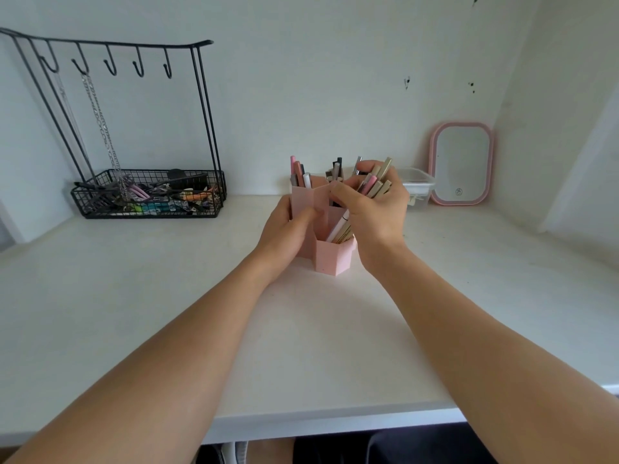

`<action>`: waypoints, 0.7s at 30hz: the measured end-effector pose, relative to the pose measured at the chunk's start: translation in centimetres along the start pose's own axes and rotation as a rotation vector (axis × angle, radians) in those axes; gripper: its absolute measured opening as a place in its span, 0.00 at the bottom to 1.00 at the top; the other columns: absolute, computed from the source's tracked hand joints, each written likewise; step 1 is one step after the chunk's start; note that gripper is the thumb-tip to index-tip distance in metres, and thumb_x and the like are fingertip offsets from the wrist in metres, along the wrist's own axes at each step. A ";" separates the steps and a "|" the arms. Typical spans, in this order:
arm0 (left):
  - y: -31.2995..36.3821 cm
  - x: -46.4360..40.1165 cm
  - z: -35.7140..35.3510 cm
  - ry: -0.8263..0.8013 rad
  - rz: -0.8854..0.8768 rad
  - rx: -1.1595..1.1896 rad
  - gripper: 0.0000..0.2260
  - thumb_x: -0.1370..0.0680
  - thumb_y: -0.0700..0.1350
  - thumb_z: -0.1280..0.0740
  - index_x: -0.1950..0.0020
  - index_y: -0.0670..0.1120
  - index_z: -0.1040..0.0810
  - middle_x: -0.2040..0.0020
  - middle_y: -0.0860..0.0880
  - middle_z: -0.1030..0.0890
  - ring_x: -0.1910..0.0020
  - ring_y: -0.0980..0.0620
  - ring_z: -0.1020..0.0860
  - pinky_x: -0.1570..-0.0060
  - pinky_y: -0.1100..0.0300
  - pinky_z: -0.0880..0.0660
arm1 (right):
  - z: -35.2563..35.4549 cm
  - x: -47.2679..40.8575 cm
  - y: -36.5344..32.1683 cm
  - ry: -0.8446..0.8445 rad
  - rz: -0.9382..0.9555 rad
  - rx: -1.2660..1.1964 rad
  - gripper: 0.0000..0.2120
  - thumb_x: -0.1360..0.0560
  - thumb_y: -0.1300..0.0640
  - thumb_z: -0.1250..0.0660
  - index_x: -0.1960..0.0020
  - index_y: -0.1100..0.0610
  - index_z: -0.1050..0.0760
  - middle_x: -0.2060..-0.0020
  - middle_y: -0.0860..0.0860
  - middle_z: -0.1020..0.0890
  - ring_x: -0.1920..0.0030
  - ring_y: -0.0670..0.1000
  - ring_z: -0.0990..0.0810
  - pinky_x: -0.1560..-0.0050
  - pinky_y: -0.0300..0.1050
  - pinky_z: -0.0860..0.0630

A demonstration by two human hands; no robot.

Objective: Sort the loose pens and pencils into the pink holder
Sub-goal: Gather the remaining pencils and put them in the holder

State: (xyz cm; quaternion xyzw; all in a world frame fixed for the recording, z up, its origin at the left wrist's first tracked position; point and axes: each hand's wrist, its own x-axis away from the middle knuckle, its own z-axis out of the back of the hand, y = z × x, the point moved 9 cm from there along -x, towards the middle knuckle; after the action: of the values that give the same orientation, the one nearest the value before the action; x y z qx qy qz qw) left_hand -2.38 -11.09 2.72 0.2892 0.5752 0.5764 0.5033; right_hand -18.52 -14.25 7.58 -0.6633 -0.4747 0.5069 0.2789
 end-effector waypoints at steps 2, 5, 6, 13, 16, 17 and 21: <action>0.0 0.0 0.0 0.000 -0.001 0.007 0.24 0.31 0.54 0.35 0.35 0.52 0.24 0.43 0.54 0.17 0.44 0.56 0.20 0.50 0.59 0.26 | 0.0 0.2 0.2 -0.003 -0.027 -0.005 0.17 0.34 0.73 0.27 0.50 0.58 0.24 0.67 0.53 0.21 0.63 0.53 0.20 0.50 0.56 0.17; -0.2 0.0 0.1 0.021 0.002 0.030 0.22 0.28 0.51 0.33 0.34 0.52 0.27 0.42 0.52 0.19 0.45 0.56 0.20 0.52 0.60 0.26 | 0.6 0.2 0.1 0.031 -0.048 -0.043 0.14 0.33 0.70 0.26 0.52 0.58 0.24 0.67 0.52 0.21 0.63 0.53 0.20 0.52 0.53 0.17; -0.2 0.0 0.3 0.038 0.003 0.039 0.21 0.26 0.49 0.32 0.34 0.52 0.28 0.42 0.52 0.20 0.45 0.55 0.20 0.53 0.59 0.26 | 0.9 0.1 0.0 0.047 -0.045 -0.044 0.14 0.33 0.70 0.26 0.53 0.57 0.24 0.67 0.53 0.21 0.63 0.54 0.20 0.52 0.54 0.18; -0.3 -0.2 1.3 0.116 -0.033 -0.032 0.16 0.25 0.42 0.29 0.39 0.50 0.27 0.45 0.55 0.19 0.47 0.58 0.21 0.56 0.62 0.27 | 1.7 -0.4 -0.6 0.067 0.092 0.100 0.15 0.34 0.62 0.21 0.54 0.57 0.25 0.66 0.51 0.23 0.66 0.49 0.24 0.61 0.43 0.21; -0.2 -0.3 1.6 0.128 -0.058 -0.055 0.16 0.26 0.43 0.29 0.40 0.51 0.26 0.46 0.55 0.19 0.48 0.57 0.20 0.56 0.61 0.26 | 1.8 -0.7 0.1 0.060 0.104 0.219 0.25 0.38 0.50 0.18 0.51 0.56 0.29 0.62 0.49 0.23 0.63 0.47 0.24 0.58 0.45 0.21; -0.1 -0.3 1.6 0.133 -0.063 -0.055 0.15 0.26 0.43 0.29 0.41 0.51 0.25 0.46 0.55 0.18 0.48 0.57 0.20 0.56 0.61 0.26 | 1.8 -0.8 0.7 0.057 0.070 0.255 0.30 0.41 0.44 0.17 0.48 0.54 0.30 0.58 0.49 0.21 0.59 0.48 0.21 0.54 0.47 0.20; -0.3 -0.5 1.9 0.146 -0.066 -0.069 0.15 0.26 0.44 0.29 0.41 0.52 0.24 0.46 0.56 0.18 0.47 0.55 0.19 0.55 0.60 0.25 | 1.4 -1.0 2.7 0.005 -0.031 0.307 0.47 0.47 0.36 0.17 0.36 0.47 0.35 0.43 0.48 0.20 0.42 0.48 0.20 0.41 0.48 0.22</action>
State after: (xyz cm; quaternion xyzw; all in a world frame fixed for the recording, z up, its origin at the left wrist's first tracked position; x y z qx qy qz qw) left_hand -0.39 -10.89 2.85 0.2098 0.5994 0.5986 0.4883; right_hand -18.97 -16.37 5.21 -0.6069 -0.4012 0.5674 0.3858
